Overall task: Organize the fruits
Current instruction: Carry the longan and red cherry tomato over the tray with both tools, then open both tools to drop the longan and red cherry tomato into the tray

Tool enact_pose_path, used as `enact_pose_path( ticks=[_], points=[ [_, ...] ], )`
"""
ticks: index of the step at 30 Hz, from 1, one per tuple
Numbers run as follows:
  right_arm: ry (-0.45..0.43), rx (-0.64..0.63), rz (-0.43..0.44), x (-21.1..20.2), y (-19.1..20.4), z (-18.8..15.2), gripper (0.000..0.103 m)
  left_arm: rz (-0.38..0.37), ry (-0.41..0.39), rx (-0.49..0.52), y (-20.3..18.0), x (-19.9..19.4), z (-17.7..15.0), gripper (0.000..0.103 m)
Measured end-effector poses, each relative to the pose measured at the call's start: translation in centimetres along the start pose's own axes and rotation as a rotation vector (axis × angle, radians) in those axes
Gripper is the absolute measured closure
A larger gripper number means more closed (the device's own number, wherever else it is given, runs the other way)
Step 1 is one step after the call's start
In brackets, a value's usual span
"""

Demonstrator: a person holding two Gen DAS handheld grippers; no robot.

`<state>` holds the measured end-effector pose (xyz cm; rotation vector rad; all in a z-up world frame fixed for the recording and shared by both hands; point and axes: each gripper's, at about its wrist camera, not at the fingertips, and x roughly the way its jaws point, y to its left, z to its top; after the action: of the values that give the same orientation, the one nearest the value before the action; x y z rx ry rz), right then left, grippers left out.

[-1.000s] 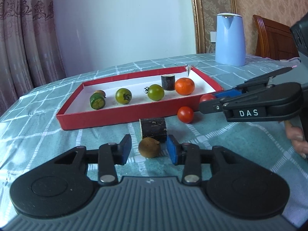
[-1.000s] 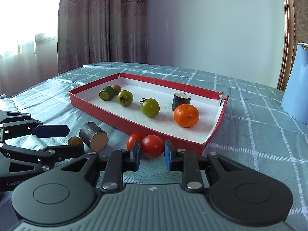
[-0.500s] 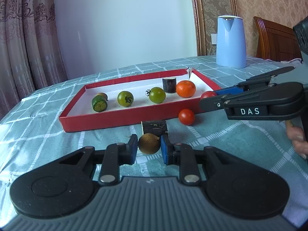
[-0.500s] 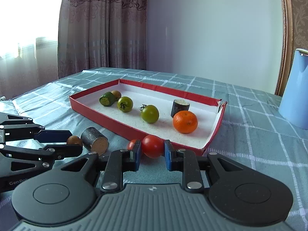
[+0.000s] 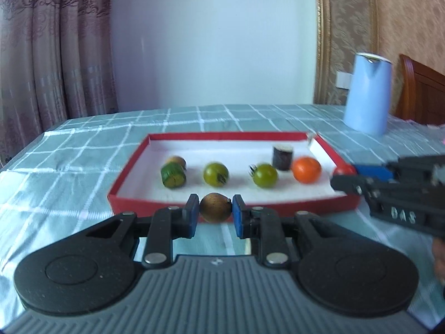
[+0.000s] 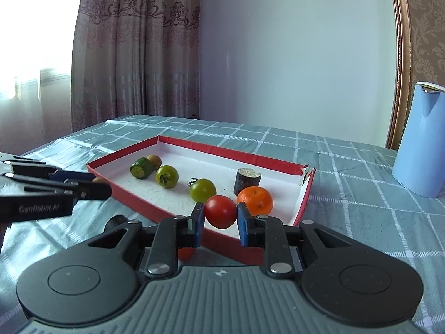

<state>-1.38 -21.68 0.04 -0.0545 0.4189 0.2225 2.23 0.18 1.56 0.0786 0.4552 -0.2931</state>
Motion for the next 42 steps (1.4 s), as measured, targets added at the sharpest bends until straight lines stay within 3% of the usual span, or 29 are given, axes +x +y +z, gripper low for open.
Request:
enact_pose_path(
  ticks=[9,20,34,42],
  points=[
    [0.097,0.055,-0.002,4.3,-0.7,1.5,0.079,0.087,0.052,-0.006,-0.2,4.6,1.7,0.08],
    [0.169,0.037,0.01,6.9,0.1,1.7,0.079,0.163,0.101,-0.032,0.4,7.6,2.0,0.08],
    [0.244,0.074,-0.006,9.9,-0.2,1.8,0.079,0.181,0.141,-0.04,0.6,9.8,2.2,0.08],
    [0.241,0.09,-0.038,11.2,-0.2,2.3,0.079,0.194,0.156,-0.044,0.6,10.7,2.3,0.079]
  ],
)
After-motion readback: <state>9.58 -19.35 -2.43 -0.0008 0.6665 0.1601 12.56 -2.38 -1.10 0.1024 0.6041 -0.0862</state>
